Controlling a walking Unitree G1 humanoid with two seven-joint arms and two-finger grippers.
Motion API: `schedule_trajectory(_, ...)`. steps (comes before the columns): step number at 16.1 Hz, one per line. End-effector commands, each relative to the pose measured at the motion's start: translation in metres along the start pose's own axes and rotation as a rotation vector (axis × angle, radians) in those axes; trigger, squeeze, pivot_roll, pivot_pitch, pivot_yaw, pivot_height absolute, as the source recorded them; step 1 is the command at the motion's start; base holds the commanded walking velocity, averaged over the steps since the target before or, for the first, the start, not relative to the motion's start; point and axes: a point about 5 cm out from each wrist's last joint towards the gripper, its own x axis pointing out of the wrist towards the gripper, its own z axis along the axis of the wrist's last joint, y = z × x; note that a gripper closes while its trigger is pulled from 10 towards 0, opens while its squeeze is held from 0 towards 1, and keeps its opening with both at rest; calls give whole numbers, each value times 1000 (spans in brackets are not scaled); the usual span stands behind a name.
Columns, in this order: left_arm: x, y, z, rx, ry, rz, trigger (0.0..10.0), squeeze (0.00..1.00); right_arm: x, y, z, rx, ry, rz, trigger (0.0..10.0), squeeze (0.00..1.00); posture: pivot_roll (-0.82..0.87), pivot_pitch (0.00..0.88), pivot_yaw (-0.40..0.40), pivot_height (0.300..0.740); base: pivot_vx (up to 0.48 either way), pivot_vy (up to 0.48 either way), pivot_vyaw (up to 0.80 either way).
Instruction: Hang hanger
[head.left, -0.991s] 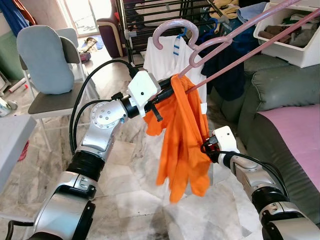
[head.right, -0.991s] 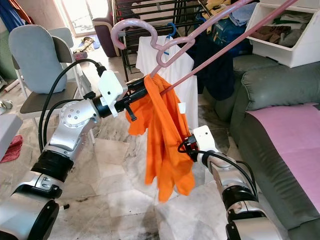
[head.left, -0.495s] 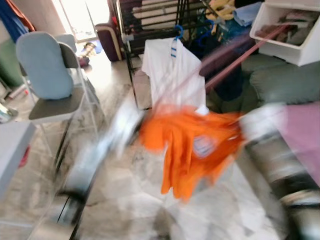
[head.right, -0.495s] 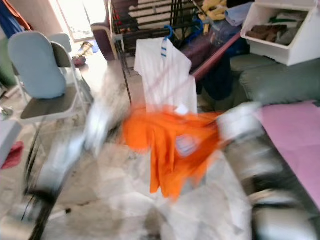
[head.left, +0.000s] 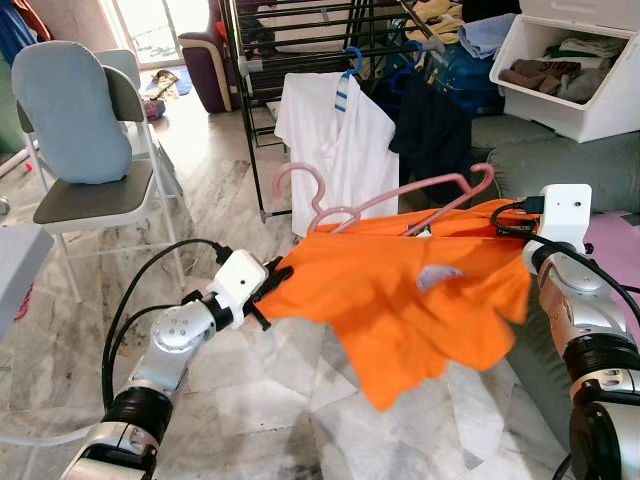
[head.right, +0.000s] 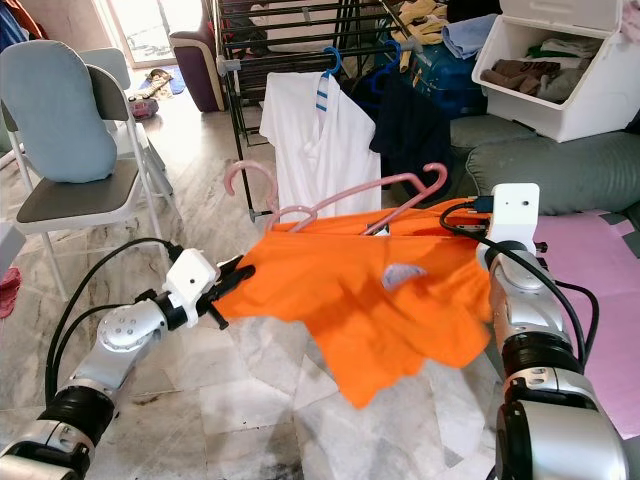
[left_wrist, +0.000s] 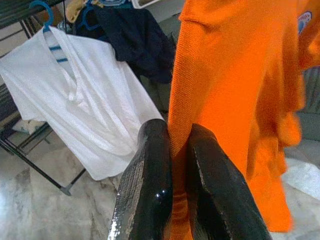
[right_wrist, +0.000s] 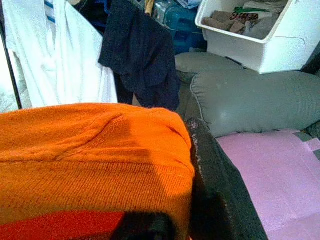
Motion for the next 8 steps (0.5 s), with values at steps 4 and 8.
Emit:
schedule_trajectory(4,-21,-17,-11,-45,18,-192,0,0,4,-6,3,17,19,-44,0,0,-164,0,10,740,0,0,0)
schedule_trajectory(8,-28,-30,-34,49,155,-319,0,0,11,0,20,15,-13,-29,0,0,-164,0,13,740,0,0,0)
